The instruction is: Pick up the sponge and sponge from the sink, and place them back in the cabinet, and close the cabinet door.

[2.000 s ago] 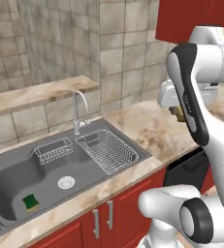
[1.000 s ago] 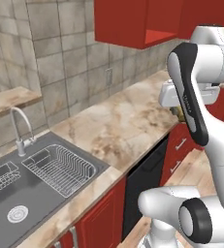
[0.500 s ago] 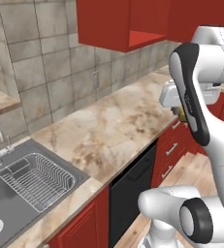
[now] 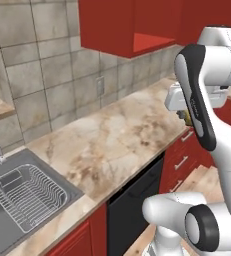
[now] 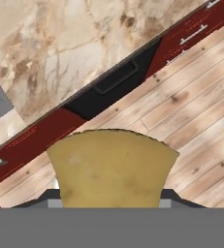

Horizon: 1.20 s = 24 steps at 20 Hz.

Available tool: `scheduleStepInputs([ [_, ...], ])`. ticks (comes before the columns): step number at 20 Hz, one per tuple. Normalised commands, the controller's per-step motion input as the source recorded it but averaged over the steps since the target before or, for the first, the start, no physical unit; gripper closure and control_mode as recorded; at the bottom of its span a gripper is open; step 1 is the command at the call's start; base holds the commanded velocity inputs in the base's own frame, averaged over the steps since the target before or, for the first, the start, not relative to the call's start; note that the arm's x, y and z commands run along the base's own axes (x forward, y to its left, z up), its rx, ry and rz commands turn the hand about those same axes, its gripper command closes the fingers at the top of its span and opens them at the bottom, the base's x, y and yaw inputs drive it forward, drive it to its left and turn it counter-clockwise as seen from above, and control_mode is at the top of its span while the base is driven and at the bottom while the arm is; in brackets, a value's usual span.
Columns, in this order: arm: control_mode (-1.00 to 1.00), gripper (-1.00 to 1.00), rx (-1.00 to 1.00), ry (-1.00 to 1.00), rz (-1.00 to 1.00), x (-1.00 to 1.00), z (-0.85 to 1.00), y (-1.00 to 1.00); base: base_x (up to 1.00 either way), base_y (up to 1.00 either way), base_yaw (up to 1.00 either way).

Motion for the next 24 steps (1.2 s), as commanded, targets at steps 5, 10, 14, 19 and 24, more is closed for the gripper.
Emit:
scheduleStepInputs([
  [5,1.00,1.00,0.00,0.00,0.00,0.00,0.00,0.00,0.43,-0.49,0.28],
  [10,1.00,1.00,0.00,0.00,0.00,0.00,0.00,0.00,0.42,-0.46,0.30],
  [14,1.00,1.00,0.00,0.00,0.00,0.00,0.00,0.00,0.65,-0.18,0.19],
  [19,1.00,1.00,0.00,0.00,0.00,0.00,0.00,0.00,0.89,-0.04,0.12],
  [24,1.00,1.00,0.00,0.00,0.00,0.00,0.00,0.00,0.73,-0.12,0.16],
])
